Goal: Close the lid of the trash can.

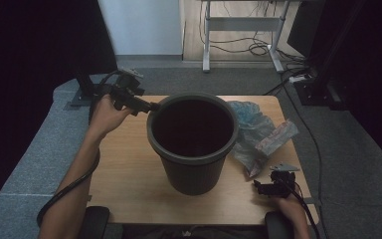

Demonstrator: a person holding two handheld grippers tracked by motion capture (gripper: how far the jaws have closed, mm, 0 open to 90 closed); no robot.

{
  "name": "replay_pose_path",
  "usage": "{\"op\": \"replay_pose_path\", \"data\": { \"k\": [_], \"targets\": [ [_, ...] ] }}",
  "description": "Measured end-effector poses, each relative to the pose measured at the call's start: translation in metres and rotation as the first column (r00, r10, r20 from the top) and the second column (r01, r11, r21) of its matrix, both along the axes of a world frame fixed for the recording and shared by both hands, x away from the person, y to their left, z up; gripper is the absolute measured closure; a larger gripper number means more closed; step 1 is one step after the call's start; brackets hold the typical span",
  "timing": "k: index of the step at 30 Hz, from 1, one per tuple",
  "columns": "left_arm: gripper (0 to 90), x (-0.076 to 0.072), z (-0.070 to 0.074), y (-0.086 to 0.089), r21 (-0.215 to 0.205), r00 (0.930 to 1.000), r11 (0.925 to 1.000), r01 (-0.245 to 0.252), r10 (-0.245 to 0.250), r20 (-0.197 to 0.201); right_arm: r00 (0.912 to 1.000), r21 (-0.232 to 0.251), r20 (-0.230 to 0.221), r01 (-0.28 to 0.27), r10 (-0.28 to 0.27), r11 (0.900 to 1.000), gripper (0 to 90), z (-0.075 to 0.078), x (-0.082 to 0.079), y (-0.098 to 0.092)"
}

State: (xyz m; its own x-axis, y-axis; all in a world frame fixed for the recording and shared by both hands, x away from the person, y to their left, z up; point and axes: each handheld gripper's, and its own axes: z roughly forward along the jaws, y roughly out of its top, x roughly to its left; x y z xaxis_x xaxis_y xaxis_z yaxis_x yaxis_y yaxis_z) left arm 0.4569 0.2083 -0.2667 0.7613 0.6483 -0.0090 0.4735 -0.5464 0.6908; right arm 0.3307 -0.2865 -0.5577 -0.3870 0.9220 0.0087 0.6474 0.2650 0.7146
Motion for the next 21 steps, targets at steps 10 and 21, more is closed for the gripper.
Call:
{"op": "replay_pose_path", "data": {
  "k": [10,21],
  "targets": [
    [0.0,-0.010,0.000,0.035,-0.016,0.9996,0.9998,-0.015,0.015,0.025,1.0000,0.000,0.000,0.000,0.000,1.000,0.0,0.000,0.000,0.000],
    [0.0,-0.013,-0.019,0.067,-0.043,0.9984,0.9977,-0.052,0.053,0.022,1.0000,-0.001,0.001,-0.001,0.001,1.000,0.0,0.000,0.000,0.000]
  ]
}}
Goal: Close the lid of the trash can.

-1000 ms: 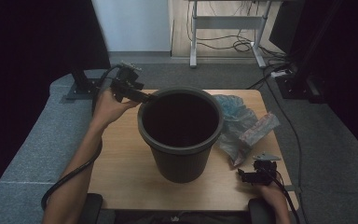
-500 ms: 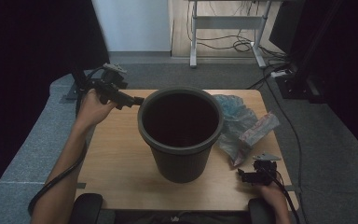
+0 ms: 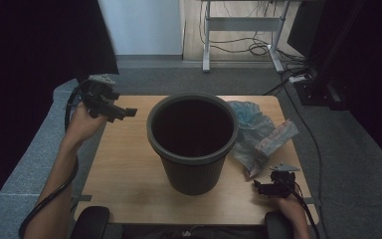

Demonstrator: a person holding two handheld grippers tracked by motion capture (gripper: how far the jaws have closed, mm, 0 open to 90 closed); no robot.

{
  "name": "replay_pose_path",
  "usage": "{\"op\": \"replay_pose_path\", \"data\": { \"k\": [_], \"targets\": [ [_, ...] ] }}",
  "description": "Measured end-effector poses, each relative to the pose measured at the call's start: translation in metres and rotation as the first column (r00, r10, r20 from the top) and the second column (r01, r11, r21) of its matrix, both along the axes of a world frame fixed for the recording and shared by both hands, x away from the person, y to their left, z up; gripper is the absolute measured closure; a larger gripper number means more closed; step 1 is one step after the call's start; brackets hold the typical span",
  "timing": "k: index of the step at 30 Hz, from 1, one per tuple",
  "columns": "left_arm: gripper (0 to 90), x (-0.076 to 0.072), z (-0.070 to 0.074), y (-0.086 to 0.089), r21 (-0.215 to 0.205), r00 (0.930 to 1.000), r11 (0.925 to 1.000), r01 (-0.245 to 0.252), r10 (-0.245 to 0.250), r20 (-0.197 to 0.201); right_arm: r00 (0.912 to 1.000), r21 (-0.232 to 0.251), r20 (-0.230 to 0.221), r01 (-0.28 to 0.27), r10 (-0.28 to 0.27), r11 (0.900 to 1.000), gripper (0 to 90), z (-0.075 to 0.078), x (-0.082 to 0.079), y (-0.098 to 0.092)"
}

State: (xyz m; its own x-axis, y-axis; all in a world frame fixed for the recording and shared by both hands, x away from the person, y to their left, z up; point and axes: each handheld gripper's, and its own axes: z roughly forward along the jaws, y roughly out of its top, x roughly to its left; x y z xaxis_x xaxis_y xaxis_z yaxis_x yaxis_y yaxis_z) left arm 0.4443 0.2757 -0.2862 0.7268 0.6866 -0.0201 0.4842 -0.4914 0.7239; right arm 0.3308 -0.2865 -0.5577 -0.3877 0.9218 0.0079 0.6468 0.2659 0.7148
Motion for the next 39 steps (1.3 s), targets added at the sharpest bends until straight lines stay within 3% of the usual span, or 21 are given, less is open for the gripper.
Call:
{"op": "replay_pose_path", "data": {
  "k": [16,39],
  "targets": [
    [0.0,-0.002,-0.046,0.022,-0.030,0.9994,0.9993,-0.023,0.022,-0.025,1.0000,0.000,0.000,0.000,0.000,1.000,0.0,0.000,0.000,0.000],
    [0.0,-0.009,-0.114,0.018,-0.049,0.9984,0.9988,-0.006,0.003,-0.056,1.0000,0.000,0.000,0.000,0.000,1.000,0.0,0.000,0.000,0.000]
  ]
}}
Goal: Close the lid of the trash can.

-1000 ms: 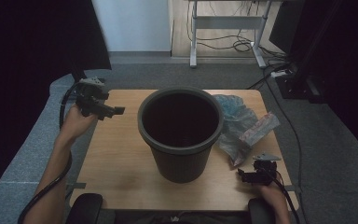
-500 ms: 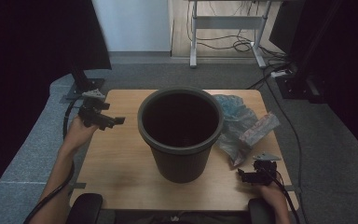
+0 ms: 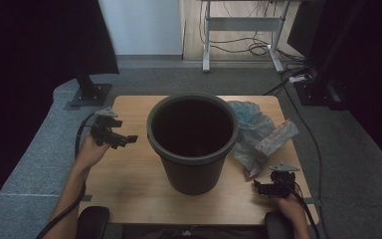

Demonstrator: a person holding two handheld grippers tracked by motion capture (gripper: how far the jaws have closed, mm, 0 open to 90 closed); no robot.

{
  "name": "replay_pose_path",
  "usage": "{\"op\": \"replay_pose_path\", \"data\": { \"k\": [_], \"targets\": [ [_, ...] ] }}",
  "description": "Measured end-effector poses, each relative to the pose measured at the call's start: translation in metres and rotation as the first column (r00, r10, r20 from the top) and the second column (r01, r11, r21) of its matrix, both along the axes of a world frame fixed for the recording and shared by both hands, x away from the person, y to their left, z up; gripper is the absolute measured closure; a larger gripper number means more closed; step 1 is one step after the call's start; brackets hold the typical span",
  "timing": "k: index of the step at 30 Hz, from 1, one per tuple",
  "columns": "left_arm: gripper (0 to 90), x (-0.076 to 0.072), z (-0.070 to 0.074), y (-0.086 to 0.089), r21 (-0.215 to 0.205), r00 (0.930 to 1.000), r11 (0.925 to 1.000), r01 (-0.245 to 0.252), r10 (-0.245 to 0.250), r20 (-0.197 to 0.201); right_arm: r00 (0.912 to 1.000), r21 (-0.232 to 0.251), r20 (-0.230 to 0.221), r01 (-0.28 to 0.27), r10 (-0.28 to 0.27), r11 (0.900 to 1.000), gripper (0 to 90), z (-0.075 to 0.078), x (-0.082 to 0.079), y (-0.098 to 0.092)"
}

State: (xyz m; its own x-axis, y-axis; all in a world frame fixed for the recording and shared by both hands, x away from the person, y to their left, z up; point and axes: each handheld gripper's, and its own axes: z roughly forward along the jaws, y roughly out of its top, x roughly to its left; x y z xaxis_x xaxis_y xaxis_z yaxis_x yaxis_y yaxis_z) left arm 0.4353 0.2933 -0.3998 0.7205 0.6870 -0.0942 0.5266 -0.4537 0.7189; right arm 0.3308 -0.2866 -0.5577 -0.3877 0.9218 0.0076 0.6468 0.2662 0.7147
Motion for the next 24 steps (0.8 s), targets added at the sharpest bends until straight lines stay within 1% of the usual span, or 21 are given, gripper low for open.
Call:
{"op": "replay_pose_path", "data": {
  "k": [11,18,24],
  "targets": [
    [0.0,-0.001,-0.032,-0.006,0.003,0.9999,1.0000,-0.005,0.005,-0.014,1.0000,0.000,0.000,0.000,0.000,1.000,0.0,0.000,0.000,0.000],
    [0.0,-0.002,-0.053,-0.006,0.013,0.9995,0.9998,-0.013,0.014,-0.029,1.0000,-0.001,0.000,0.000,0.000,1.000,0.0,0.000,0.000,0.000],
    [0.0,-0.003,-0.072,-0.005,0.009,0.9988,0.9997,-0.024,0.025,-0.043,1.0000,0.000,0.000,0.000,0.000,1.000,0.0,0.000,0.000,0.000]
  ]
}}
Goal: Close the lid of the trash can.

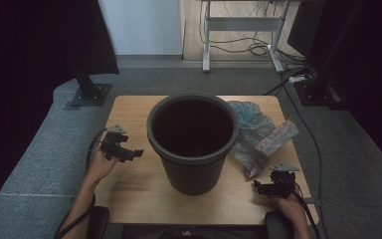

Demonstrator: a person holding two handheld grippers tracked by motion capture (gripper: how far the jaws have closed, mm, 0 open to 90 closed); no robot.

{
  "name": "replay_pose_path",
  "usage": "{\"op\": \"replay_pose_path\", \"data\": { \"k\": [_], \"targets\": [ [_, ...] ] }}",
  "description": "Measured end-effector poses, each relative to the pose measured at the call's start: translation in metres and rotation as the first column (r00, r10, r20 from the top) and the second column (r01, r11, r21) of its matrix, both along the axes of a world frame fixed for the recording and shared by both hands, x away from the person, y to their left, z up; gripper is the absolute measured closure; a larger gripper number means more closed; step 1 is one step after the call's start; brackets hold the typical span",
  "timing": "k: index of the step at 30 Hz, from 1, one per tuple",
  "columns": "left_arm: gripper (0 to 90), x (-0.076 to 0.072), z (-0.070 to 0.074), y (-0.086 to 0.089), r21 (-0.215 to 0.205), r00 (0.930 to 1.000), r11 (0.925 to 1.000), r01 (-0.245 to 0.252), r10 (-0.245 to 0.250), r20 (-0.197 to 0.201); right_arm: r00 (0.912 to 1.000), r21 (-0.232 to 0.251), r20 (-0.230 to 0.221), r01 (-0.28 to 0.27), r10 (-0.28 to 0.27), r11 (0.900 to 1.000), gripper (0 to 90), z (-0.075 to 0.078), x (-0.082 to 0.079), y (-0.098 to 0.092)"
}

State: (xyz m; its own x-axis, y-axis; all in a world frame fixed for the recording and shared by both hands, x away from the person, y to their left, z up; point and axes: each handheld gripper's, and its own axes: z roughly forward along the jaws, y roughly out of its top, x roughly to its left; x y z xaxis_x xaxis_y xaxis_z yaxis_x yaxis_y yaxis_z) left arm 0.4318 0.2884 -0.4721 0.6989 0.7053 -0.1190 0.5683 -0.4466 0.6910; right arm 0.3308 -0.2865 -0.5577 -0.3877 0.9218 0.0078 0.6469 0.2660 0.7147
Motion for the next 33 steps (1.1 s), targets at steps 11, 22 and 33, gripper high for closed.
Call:
{"op": "replay_pose_path", "data": {
  "k": [11,22,33],
  "targets": [
    [0.0,-0.003,-0.031,0.000,0.018,0.9996,0.9997,-0.014,0.015,-0.026,1.0000,0.001,0.000,0.000,0.000,1.000,0.0,0.000,0.000,0.000],
    [0.0,-0.010,-0.061,-0.005,0.083,0.9980,0.9964,-0.019,0.024,-0.058,1.0000,0.001,-0.002,0.000,0.000,1.000,0.0,0.000,0.000,0.000],
    [0.0,-0.017,-0.075,-0.010,0.117,0.9997,0.9932,0.004,-0.006,0.023,1.0000,0.000,-0.002,-0.003,0.003,1.000,0.0,0.000,0.000,0.000]
  ]
}}
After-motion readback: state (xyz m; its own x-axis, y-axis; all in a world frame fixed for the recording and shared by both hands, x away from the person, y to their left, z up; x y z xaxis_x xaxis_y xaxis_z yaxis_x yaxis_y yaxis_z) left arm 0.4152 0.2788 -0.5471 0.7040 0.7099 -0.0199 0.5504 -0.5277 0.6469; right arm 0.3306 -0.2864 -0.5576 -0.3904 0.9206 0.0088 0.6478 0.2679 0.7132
